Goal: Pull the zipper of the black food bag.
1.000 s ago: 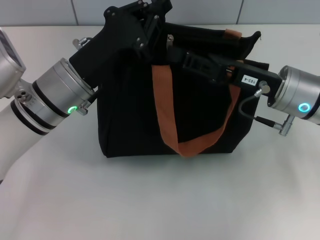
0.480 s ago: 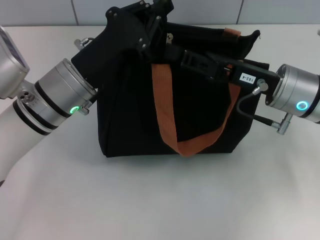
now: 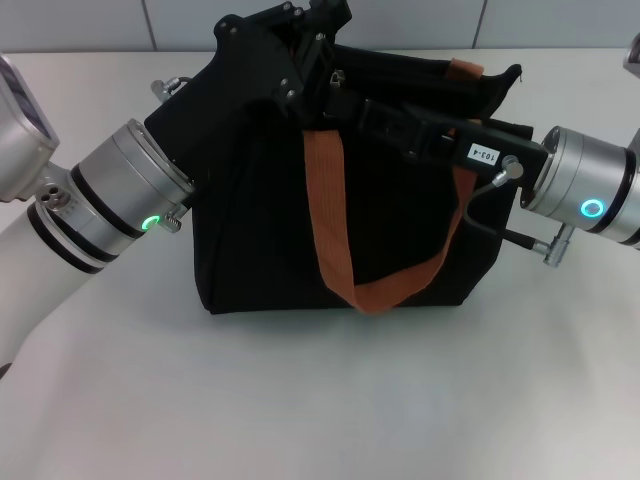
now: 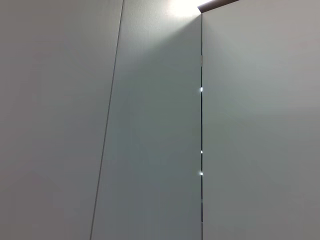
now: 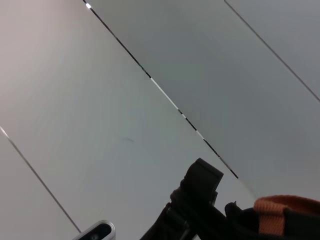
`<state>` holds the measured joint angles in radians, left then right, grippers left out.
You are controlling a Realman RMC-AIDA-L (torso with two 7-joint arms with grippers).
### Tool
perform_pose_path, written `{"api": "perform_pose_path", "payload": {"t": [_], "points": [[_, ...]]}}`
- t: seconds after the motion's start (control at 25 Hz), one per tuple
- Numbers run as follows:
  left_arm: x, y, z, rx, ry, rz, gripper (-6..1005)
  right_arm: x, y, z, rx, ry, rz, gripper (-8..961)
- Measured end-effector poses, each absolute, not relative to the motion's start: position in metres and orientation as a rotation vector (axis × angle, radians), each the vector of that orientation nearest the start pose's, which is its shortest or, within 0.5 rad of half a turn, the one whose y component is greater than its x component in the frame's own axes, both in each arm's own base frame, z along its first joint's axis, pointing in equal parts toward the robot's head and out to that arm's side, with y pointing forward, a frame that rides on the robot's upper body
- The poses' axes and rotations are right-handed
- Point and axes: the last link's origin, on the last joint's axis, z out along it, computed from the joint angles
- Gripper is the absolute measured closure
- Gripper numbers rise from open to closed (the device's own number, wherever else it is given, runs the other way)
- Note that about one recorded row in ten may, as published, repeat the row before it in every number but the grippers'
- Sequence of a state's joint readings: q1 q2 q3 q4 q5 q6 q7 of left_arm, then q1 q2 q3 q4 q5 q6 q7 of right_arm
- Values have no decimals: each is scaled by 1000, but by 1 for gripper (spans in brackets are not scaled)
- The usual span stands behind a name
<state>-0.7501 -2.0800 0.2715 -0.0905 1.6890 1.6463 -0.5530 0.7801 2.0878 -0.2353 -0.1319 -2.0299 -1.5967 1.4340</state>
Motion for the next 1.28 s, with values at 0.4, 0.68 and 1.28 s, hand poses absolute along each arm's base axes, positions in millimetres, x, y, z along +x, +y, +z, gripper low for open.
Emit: {"api": "perform_pose_path", "payload": {"t": [0.4, 0.68, 1.28], "points": [[-176, 339, -43, -2154, -203, -1456, 965, 191, 345, -46, -2515, 1075, 1437, 930], [-182, 337, -39, -2132, -208, -1457, 964, 203, 343, -41, -2477, 1087, 1425, 954], [-184, 336, -38, -2123, -212, -1455, 961, 226, 340, -24, -2352, 1097, 1438, 956]]}}
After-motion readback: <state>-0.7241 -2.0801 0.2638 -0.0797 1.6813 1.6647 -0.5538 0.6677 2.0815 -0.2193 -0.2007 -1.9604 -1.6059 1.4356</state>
